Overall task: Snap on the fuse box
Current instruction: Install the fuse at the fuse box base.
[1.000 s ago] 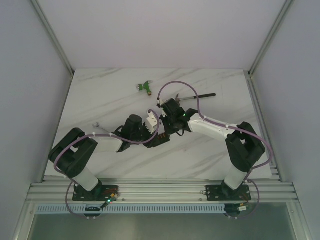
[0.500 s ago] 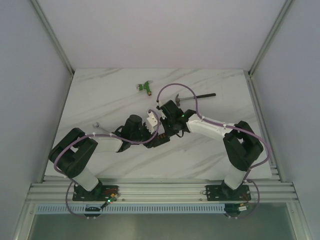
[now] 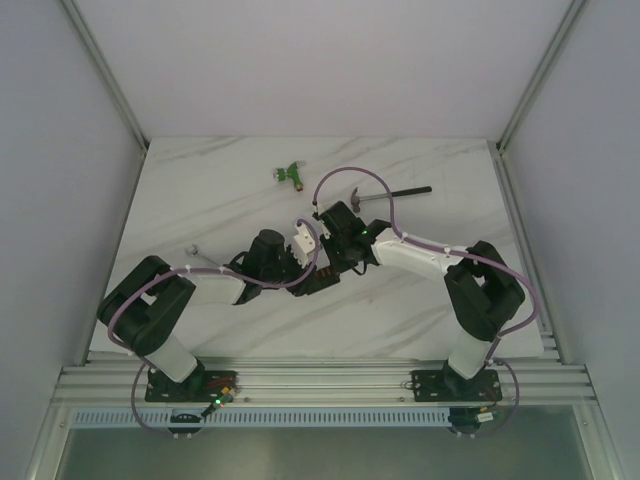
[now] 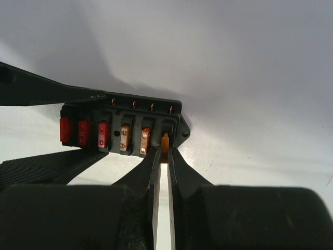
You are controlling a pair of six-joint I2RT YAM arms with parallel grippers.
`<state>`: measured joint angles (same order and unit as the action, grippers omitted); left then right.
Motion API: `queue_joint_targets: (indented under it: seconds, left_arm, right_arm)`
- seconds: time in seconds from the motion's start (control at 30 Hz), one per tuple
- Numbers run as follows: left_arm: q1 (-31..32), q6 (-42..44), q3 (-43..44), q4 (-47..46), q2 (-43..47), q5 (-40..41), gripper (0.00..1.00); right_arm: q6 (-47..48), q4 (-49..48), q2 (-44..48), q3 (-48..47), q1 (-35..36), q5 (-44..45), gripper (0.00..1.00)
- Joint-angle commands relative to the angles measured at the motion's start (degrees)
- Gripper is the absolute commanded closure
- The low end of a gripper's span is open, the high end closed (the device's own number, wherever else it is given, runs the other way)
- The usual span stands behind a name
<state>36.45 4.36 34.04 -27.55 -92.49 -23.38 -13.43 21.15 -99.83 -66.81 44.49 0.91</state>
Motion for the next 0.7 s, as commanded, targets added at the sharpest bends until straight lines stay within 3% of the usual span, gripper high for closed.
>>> queue_joint_targets:
  seconds: [0.0,0.67]
  left_arm:
    - [0.2,0.0,-0.2,-1.1,0.4,-1.5,0.51]
    - [0.3,-0.2,-0.1,-1.5,0.4,-2.1,0.52]
  right_arm:
    - [0.2,-0.1,-0.3,0.8,0.4,2.0,1.00]
    - [-0.6,0.1,-4.5,-0.1,1.2,1.4,1.00]
